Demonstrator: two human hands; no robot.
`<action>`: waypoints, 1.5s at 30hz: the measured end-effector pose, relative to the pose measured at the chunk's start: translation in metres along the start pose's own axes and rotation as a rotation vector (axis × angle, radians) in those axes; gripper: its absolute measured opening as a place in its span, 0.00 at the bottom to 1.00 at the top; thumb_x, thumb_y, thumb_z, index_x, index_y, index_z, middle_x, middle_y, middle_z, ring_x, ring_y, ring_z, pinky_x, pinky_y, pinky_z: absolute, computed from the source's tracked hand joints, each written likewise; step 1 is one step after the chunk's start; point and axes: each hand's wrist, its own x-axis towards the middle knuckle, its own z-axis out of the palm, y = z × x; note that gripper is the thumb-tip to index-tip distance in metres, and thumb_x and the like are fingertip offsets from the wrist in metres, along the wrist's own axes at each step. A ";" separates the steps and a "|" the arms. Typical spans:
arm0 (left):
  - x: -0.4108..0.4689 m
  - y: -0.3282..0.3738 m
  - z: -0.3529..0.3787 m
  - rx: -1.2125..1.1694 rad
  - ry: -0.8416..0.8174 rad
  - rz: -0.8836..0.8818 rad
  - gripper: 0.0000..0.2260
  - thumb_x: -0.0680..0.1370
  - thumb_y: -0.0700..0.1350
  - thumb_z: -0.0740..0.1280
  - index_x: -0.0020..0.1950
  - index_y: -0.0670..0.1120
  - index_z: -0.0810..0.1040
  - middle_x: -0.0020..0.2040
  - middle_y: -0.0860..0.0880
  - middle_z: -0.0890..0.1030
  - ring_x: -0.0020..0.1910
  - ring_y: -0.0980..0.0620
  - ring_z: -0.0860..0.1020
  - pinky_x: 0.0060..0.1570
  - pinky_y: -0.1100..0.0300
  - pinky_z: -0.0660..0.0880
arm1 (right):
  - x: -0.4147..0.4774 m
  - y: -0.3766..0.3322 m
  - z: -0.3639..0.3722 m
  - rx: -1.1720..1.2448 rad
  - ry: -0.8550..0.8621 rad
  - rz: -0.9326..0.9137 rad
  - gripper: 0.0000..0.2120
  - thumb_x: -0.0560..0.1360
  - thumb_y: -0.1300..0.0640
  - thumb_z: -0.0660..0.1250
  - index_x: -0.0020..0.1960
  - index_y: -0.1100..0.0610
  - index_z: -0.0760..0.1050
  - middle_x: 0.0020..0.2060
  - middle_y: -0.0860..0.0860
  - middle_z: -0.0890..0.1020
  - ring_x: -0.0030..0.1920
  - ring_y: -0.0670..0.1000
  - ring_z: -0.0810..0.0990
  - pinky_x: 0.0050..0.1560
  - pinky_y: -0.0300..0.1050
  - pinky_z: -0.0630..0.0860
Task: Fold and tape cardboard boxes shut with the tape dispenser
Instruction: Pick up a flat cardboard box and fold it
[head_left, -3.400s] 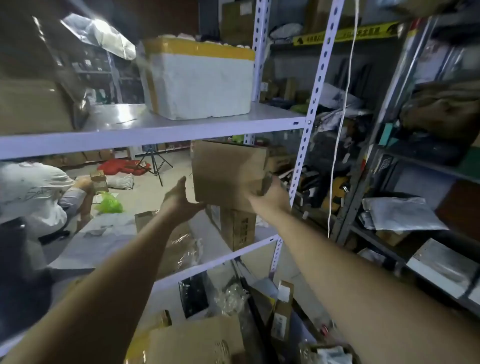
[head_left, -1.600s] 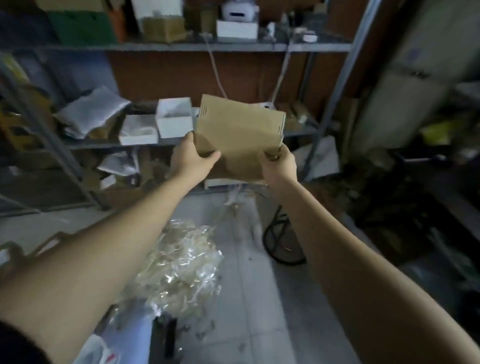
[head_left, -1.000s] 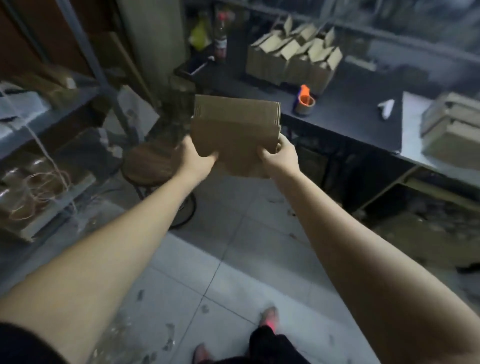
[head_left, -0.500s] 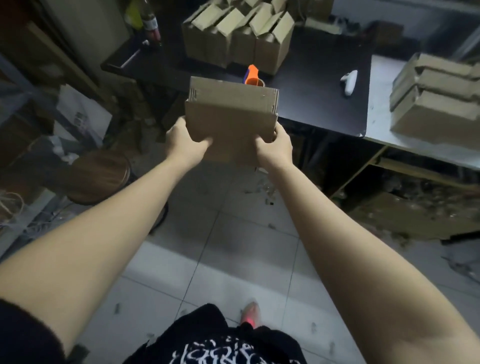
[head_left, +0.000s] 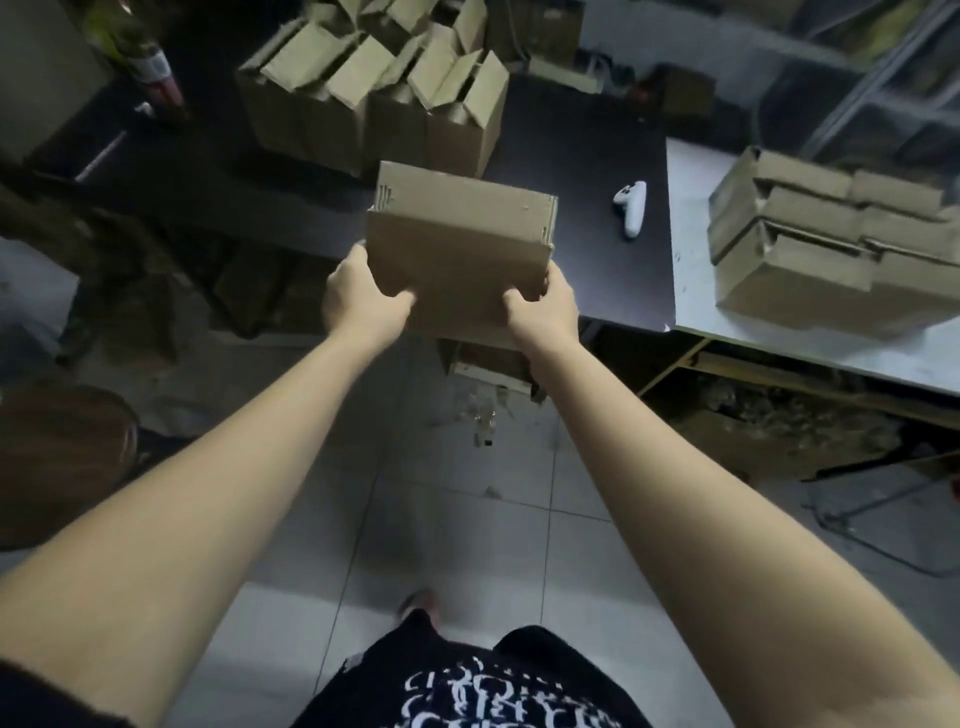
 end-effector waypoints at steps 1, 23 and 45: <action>0.011 0.004 0.005 0.002 -0.009 0.008 0.27 0.74 0.50 0.77 0.70 0.47 0.73 0.65 0.45 0.80 0.63 0.43 0.79 0.62 0.51 0.77 | 0.011 -0.003 -0.002 -0.006 0.004 0.000 0.26 0.81 0.58 0.66 0.77 0.49 0.67 0.67 0.46 0.79 0.63 0.48 0.78 0.60 0.40 0.74; 0.166 0.102 0.082 -0.020 0.194 -0.048 0.23 0.71 0.55 0.76 0.62 0.48 0.78 0.58 0.51 0.82 0.57 0.52 0.80 0.57 0.59 0.76 | 0.251 -0.064 -0.022 0.151 -0.202 -0.079 0.20 0.78 0.57 0.69 0.69 0.46 0.76 0.52 0.38 0.82 0.55 0.42 0.81 0.57 0.43 0.80; 0.277 -0.020 -0.009 -0.152 0.384 -0.210 0.19 0.71 0.55 0.76 0.55 0.47 0.76 0.52 0.50 0.83 0.51 0.47 0.82 0.52 0.53 0.79 | 0.276 -0.156 0.162 -0.105 -0.335 -0.202 0.32 0.67 0.41 0.70 0.71 0.41 0.74 0.62 0.41 0.83 0.61 0.45 0.81 0.62 0.52 0.80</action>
